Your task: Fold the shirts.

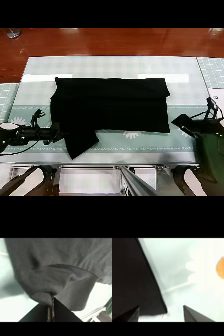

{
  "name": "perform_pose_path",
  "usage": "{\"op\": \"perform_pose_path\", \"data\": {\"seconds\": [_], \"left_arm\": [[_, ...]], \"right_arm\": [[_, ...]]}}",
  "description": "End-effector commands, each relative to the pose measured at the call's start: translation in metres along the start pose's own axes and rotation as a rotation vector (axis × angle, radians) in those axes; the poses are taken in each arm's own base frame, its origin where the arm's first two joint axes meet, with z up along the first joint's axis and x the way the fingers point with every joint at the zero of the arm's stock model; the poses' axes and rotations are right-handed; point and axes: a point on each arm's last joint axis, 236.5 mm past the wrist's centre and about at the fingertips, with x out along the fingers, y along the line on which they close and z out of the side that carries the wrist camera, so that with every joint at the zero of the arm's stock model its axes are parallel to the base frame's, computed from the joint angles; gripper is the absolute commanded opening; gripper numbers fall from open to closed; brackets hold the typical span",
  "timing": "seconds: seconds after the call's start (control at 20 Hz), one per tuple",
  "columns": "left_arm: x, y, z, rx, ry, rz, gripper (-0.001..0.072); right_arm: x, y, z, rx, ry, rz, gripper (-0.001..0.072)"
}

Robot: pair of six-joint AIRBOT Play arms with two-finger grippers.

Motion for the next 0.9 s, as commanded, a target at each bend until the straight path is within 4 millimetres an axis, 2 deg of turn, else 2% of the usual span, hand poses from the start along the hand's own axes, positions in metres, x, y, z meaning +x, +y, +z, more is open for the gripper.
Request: {"op": "perform_pose_path", "data": {"seconds": [0.0,0.15,0.2,0.3,0.5,0.65,0.7,0.75,0.8,0.85], "left_arm": [[0.000,-0.002,0.001,0.005,-0.003,-0.005,0.0026],[0.000,-0.002,0.000,0.005,0.001,-0.007,0.0026],[0.000,-0.002,-0.001,0.006,0.004,-0.008,0.0027],[0.000,-0.003,-0.001,0.008,0.006,-0.008,0.0026],[0.000,-0.006,0.003,-0.001,-0.012,-0.021,0.0027],[-0.001,-0.018,0.011,-0.007,-0.044,-0.073,0.0027],[-0.001,-0.018,0.012,-0.004,-0.051,-0.071,0.0027],[-0.001,-0.017,0.014,-0.003,-0.057,-0.068,0.0027],[-0.002,-0.018,0.016,-0.001,-0.065,-0.066,0.0027],[-0.004,-0.020,0.020,0.009,-0.074,-0.067,0.0027]], "right_arm": [[0.004,0.009,-0.022,0.000,0.092,0.046,0.0622],[0.014,-0.006,-0.046,-0.021,0.234,0.004,0.0622],[0.017,-0.006,-0.053,-0.017,0.278,0.008,0.0622],[0.026,0.000,-0.054,-0.002,0.303,0.047,0.0622],[0.046,0.035,-0.016,0.094,0.182,0.210,0.0621],[0.056,0.041,-0.003,0.134,0.178,0.244,0.0617],[0.058,0.044,-0.004,0.130,0.191,0.260,0.0559],[0.059,0.050,-0.008,0.111,0.213,0.293,0.0250],[0.057,0.059,-0.013,0.089,0.240,0.341,0.0035],[0.053,0.066,-0.015,0.077,0.257,0.369,0.0031]]}}
